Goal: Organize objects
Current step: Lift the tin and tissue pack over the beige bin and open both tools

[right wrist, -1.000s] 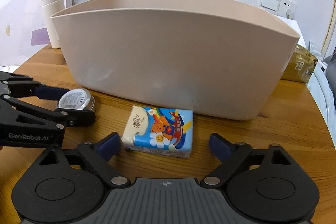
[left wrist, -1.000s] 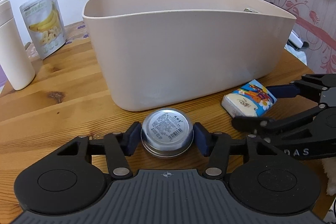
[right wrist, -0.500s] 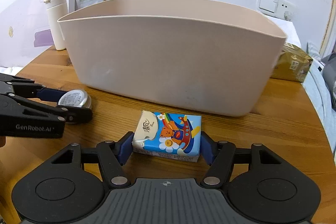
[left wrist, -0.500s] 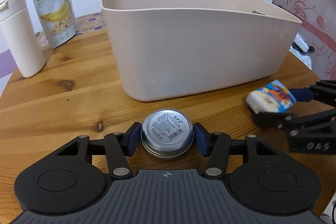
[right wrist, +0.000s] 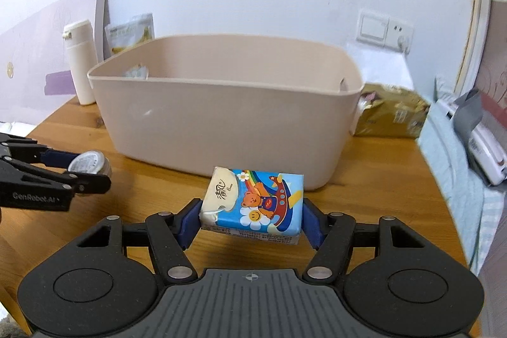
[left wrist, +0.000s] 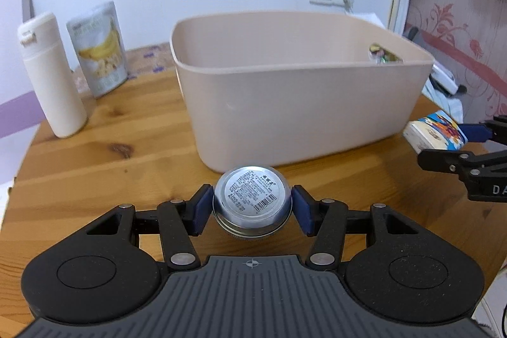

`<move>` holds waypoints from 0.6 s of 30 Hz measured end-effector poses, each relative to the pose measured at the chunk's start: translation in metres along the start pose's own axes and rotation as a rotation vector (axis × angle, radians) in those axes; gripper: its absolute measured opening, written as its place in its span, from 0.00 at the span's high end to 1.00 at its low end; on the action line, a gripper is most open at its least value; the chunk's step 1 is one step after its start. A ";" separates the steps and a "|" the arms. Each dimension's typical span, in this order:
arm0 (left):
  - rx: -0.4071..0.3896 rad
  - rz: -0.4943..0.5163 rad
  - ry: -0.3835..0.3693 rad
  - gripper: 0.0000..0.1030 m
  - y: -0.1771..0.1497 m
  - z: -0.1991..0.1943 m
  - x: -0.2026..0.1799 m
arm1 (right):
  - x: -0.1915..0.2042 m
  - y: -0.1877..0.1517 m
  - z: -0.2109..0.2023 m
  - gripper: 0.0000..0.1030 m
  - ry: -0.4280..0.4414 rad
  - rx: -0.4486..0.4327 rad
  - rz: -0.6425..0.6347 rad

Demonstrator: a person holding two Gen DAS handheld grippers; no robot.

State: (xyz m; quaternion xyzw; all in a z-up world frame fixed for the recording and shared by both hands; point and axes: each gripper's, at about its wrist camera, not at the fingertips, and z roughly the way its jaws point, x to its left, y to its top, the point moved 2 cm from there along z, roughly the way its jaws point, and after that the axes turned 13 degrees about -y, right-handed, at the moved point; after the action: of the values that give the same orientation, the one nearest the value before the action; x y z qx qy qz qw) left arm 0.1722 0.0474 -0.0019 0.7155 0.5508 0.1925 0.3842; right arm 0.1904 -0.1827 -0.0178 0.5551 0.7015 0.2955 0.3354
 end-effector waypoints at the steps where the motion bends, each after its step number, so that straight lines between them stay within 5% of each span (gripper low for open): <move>1: -0.009 -0.001 -0.002 0.47 0.002 -0.004 0.000 | -0.001 0.002 -0.002 0.39 0.000 -0.007 0.002; 18: -0.139 0.046 -0.018 0.47 0.048 -0.044 -0.014 | -0.028 0.030 -0.046 0.39 -0.023 -0.153 0.030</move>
State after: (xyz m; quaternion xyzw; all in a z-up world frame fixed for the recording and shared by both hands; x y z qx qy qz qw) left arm 0.1679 0.0444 0.0646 0.7013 0.5161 0.2324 0.4333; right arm 0.1754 -0.2053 0.0375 0.5416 0.6647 0.3467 0.3803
